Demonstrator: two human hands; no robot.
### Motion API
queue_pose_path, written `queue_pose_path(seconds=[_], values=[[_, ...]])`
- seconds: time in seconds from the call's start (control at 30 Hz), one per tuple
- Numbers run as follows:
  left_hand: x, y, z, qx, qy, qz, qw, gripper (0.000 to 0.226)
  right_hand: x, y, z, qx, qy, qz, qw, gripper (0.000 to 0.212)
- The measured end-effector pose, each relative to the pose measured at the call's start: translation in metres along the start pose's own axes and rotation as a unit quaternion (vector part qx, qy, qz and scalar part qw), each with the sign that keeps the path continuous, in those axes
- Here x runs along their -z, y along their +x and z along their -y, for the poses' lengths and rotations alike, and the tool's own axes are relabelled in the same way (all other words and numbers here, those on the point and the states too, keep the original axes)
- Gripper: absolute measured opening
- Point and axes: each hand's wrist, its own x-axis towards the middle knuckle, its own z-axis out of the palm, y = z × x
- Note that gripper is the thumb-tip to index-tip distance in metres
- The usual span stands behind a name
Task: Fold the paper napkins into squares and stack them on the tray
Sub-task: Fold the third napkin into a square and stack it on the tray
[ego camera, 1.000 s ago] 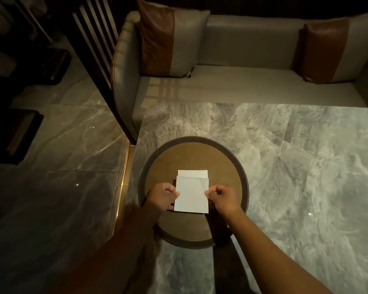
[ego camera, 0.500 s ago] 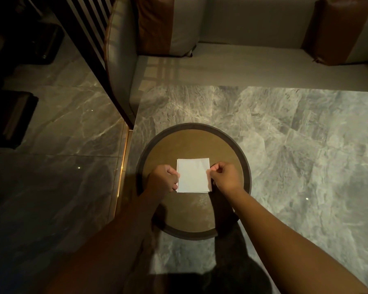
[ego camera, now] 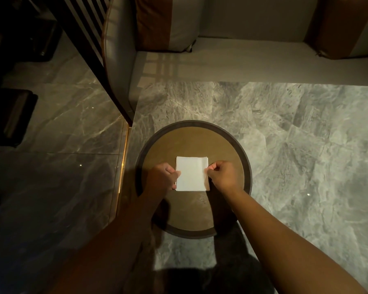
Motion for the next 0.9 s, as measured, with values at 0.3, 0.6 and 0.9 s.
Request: queue_pose_path(seconds=[0.3,0.6,0.9], values=[[0.0,0.002,0.002,-0.029,0.062,-0.019,0.997,0.032,0.0,0.004,0.0,0.001,-0.037,-0.005,0.999,0.016],[0.002,-0.002,-0.002,-0.087,0.128,-0.014,0.988,0.024,-0.001,0.005,-0.009,0.045,-0.122,-0.061,0.99,0.017],[0.011,-0.01,-0.018,-0.276,0.27,-0.059,0.921,0.026,-0.005,0.0,-0.029,0.302,-0.189,-0.076,0.931,0.026]])
